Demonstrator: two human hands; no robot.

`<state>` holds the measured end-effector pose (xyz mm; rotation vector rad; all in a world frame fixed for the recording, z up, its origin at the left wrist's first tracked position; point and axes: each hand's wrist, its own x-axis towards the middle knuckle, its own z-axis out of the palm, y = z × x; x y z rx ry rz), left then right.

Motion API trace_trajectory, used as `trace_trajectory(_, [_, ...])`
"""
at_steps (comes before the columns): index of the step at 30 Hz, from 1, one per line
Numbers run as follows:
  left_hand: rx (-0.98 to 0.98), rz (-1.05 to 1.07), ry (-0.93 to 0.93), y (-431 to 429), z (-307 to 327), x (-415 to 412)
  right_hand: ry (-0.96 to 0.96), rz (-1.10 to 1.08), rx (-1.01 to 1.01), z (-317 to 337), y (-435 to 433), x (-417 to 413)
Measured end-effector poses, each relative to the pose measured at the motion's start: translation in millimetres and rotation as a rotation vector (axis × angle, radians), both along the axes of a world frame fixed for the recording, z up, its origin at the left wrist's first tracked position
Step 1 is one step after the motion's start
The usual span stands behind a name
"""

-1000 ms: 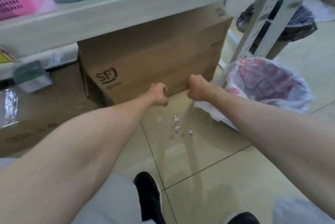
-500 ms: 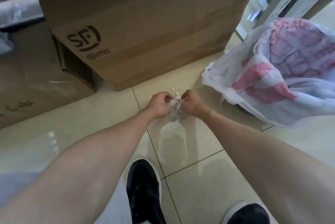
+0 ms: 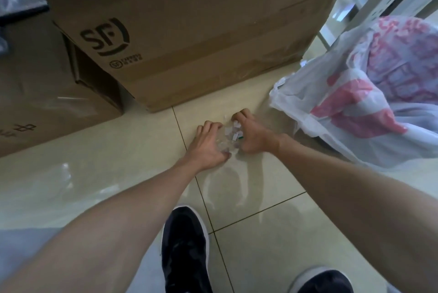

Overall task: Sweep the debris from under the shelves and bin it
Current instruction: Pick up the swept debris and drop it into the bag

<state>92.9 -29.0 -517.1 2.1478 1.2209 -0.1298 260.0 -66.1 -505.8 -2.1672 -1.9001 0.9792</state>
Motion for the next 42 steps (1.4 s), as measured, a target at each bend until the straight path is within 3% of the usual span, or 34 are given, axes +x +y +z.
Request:
trace_trajectory(4, [-0.040,-0.024,-0.064,3,2,9,0.054,-0.004,0.015,0,-21,-12])
trace_trajectory(8, [-0.047,-0.040,-0.116,0,3,21,-0.012,-0.103,-0.003,-1,-25,-21])
trace_trajectory(12, [-0.039,-0.007,-0.029,-17,6,26,-0.100,-0.217,-0.057,5,-39,-30])
trace_trajectory(18, [-0.096,0.083,0.074,-18,47,32,-0.188,-0.188,-0.156,53,-39,-20])
trace_trajectory(23, [-0.016,0.204,-0.083,2,124,55,-0.320,-0.197,-0.004,136,-26,9])
trace_trajectory(26, [0.019,0.292,-0.272,8,179,90,-0.257,-0.325,0.155,199,-23,41])
trace_trajectory(31, [-0.021,0.315,-0.577,-6,253,180,-0.309,-0.551,0.327,286,-52,112])
trace_trajectory(34, [-0.083,0.174,-0.520,-26,262,219,-0.307,-0.726,0.297,286,-73,152])
trace_trajectory(37, [-0.139,0.104,-0.424,-35,247,238,-0.318,-0.770,0.182,272,-92,175])
trace_trajectory(42, [-0.251,0.133,-0.516,-33,249,229,-0.372,-0.812,0.167,267,-104,188])
